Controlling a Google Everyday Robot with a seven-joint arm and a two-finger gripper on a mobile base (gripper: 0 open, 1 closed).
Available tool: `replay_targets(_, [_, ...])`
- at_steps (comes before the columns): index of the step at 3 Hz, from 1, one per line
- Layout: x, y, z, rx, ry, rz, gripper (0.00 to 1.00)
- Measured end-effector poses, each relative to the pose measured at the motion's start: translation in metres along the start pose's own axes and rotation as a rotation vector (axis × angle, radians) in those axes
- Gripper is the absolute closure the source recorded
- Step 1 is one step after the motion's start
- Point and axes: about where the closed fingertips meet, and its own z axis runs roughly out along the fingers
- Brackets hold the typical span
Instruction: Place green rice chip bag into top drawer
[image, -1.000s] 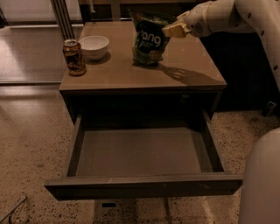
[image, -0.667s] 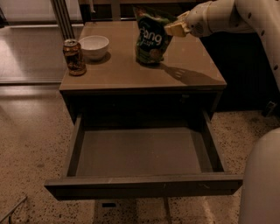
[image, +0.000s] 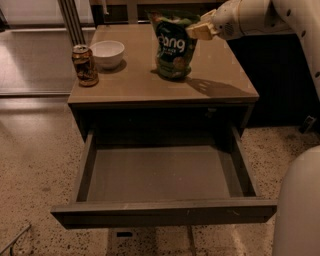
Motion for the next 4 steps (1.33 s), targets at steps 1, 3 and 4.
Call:
replay_targets(1, [-0.023, 0.018, -0.017, -0.076, -0.028, -0.028, 1.00])
replay_targets(3, [-0.034, 0.054, -0.047, -0.207, -0.014, -0.035, 1.00])
replay_targets(4, [-0.038, 0.066, -0.044, -0.244, -0.005, -0.072, 1.00])
